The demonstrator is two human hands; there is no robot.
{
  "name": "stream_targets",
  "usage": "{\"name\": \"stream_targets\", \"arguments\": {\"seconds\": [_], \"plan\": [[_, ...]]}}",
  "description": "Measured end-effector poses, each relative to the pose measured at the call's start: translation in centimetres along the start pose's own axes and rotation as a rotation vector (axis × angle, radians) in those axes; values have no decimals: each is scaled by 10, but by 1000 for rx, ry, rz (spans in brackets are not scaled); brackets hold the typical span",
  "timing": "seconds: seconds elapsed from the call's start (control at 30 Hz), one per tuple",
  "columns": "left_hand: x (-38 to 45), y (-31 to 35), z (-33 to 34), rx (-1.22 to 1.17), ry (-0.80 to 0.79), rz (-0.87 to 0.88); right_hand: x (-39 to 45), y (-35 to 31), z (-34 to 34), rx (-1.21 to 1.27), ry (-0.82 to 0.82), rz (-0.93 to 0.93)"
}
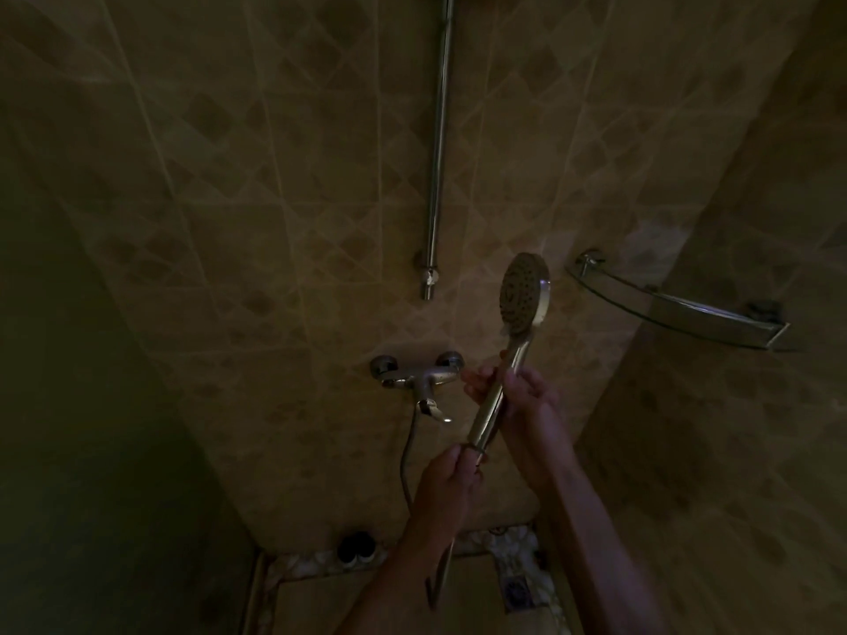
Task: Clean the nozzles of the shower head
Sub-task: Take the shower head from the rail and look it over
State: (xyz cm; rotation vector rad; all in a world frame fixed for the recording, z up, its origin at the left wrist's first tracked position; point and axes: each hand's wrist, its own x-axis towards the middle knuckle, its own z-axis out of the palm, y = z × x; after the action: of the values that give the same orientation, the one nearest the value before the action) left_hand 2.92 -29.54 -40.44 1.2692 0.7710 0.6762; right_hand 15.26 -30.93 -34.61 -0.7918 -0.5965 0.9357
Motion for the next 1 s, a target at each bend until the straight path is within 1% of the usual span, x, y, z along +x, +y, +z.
{"name": "stream_targets", "arguments": {"seconds": [0.07, 0.17, 0.23, 0.3, 0.37, 0.5, 0.63, 0.73, 0.87, 0.93, 1.0], "plan": [[1, 0, 0, 0, -15, -4, 0, 0, 0, 71, 22, 4], [2, -4, 0, 58, -14, -3, -1, 0, 0, 113, 2, 32], [3, -6, 0, 80, -8, -19, -1, 1, -1, 61, -1, 47], [6, -7, 0, 91, 10, -36, 1, 2, -4, -23, 50, 46], [8, -7, -1, 101, 29, -43, 2, 2, -5, -51, 94, 48], [9, -4, 0, 114, 49, -62, 4, -3, 3, -40, 49, 63], [8, 2, 2, 142, 67, -47, 6, 1, 8, -167, 145, 23], [7, 6, 0, 141, 65, -34, 5, 0, 3, -227, 132, 32], [6, 7, -2, 140, 64, -41, 6, -8, -1, -348, 56, 84], [6, 7, -1, 125, 60, -48, 5, -10, -2, -393, 63, 76], [6, 7, -1, 107, 65, -44, 4, -8, -2, -387, 97, 70]]}}
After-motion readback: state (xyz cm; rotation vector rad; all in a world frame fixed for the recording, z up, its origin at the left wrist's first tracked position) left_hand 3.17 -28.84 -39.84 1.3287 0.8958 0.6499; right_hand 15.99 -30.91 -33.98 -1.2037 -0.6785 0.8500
